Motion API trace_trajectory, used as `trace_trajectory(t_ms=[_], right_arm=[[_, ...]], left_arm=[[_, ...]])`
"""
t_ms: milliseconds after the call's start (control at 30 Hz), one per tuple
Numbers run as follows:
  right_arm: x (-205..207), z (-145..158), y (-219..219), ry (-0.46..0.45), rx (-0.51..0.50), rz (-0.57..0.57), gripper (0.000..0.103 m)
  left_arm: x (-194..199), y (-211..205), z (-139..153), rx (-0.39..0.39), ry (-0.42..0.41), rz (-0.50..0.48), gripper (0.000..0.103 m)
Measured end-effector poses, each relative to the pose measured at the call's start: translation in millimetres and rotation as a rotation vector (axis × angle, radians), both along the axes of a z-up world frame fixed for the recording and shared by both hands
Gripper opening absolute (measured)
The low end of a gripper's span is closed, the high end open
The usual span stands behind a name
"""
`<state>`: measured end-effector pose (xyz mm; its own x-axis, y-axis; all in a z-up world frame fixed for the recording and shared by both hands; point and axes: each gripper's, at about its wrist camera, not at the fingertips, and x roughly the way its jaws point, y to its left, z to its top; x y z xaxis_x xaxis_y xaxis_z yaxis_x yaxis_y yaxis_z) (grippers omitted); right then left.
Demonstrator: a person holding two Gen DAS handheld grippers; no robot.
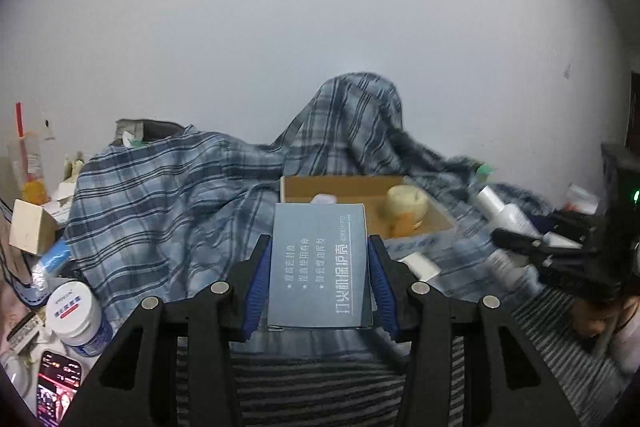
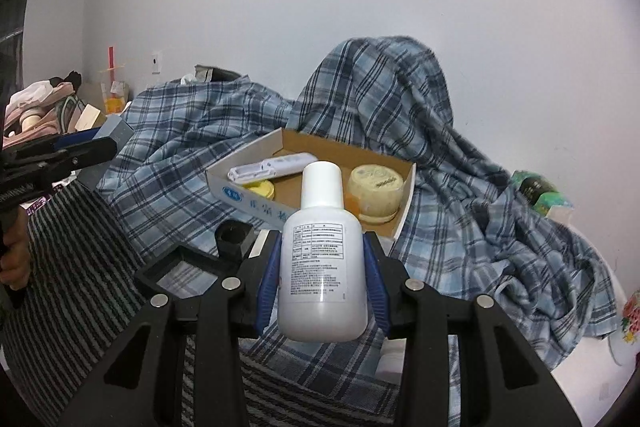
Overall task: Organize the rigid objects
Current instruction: 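Lower the grey card box and white bottle into the box and release both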
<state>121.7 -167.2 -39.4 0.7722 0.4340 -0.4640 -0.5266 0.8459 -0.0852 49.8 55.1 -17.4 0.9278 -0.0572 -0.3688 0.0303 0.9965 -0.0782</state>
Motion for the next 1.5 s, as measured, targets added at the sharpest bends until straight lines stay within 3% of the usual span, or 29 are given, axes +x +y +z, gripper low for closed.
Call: trace_trajectory(t_ms=[233,600,833,1000,1133,1400,1500], right_arm=[[-10.8,38.6,4.6,-0.135,0.010,-0.015,0.039],[-18.2,104.8,10.0,-0.321,0.081,-0.056,0.039],[10.3,127.5,24.9,-0.392,0.116,-0.153,0.039],[64.2,115.4,30.3,-0.291,0.150,-0.205,0.039],[104.5,92.8,32.0,-0.200,0.124,-0.243,0.039],[163.1,31.0,27.5,0.089,0.054,-0.215,0.039],[181.1,10.8,22.9,0.209,0.072,-0.203,0.039]], left_arm=[[0.8,-22.8,49.0,0.106,-0.125,0.006,0.049],[8.6,-33.5,114.7,0.084,-0.291,-0.013,0.049],[66.0,-33.6,135.6,0.027,-0.341,-0.039,0.049],[126.1,-36.0,114.1,0.006,-0.244,-0.060,0.049],[173.7,-34.4,82.1,-0.028,-0.098,-0.079,0.049],[228.0,-32.7,12.8,0.063,0.094,-0.057,0.049],[235.0,-33.3,-4.2,0.053,0.155,-0.064,0.049]])
